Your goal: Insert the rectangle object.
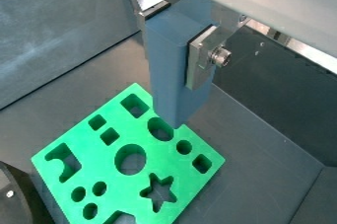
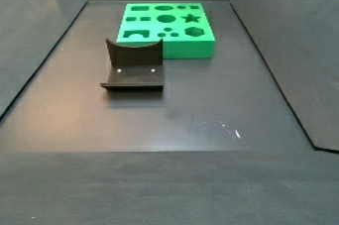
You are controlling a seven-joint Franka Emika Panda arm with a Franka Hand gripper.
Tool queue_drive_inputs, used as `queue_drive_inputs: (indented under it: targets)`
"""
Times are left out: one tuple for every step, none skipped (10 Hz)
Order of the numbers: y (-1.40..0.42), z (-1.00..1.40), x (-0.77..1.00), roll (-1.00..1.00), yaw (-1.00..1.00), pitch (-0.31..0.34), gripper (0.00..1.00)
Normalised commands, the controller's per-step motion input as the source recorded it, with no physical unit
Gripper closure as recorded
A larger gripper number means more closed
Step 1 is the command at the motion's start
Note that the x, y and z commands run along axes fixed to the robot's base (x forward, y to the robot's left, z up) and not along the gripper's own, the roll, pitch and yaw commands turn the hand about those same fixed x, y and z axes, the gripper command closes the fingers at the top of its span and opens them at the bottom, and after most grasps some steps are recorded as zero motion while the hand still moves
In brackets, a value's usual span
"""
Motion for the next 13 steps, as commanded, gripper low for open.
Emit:
queue_drive_inputs:
  targets:
    - [0.04, -0.63, 1.0, 0.01, -0.2, -0.091, 1.0]
    - [0.07, -0.5, 1.0, 0.0, -0.25, -0.06, 1.0]
    - [0.07, -0.5, 1.0, 0.0, -0.25, -0.036, 1.0]
    - [0.06, -0.51, 1.0, 0.0, -0.24, -0.021, 1.0]
    - [0.06, -0.45, 1.0, 0.0, -0.25, -0.019, 1.0]
    - [0.05, -0.46, 1.0, 0.0, -0.25, -0.013, 1.0]
    - [0.01, -0.51, 1.0, 0.0, -0.23, 0.0, 1.0]
    - [0.0, -0.58, 1.0, 0.01, -0.25, 0.0, 1.0]
    - [-0.07, -0.64, 0.9, 0.05, -0.3, 0.0, 1.0]
    - [-0.17, -0.64, 0.87, 0.07, -0.28, 0.0, 1.0]
    - [-0.25, -0.59, 0.86, 0.06, -0.26, 0.0, 1.0]
    - [-0.39, -0.5, 0.9, 0.06, -0.12, 0.0, 1.0]
    - [-0.47, -0.41, 0.91, 0.06, -0.04, 0.029, 1.0]
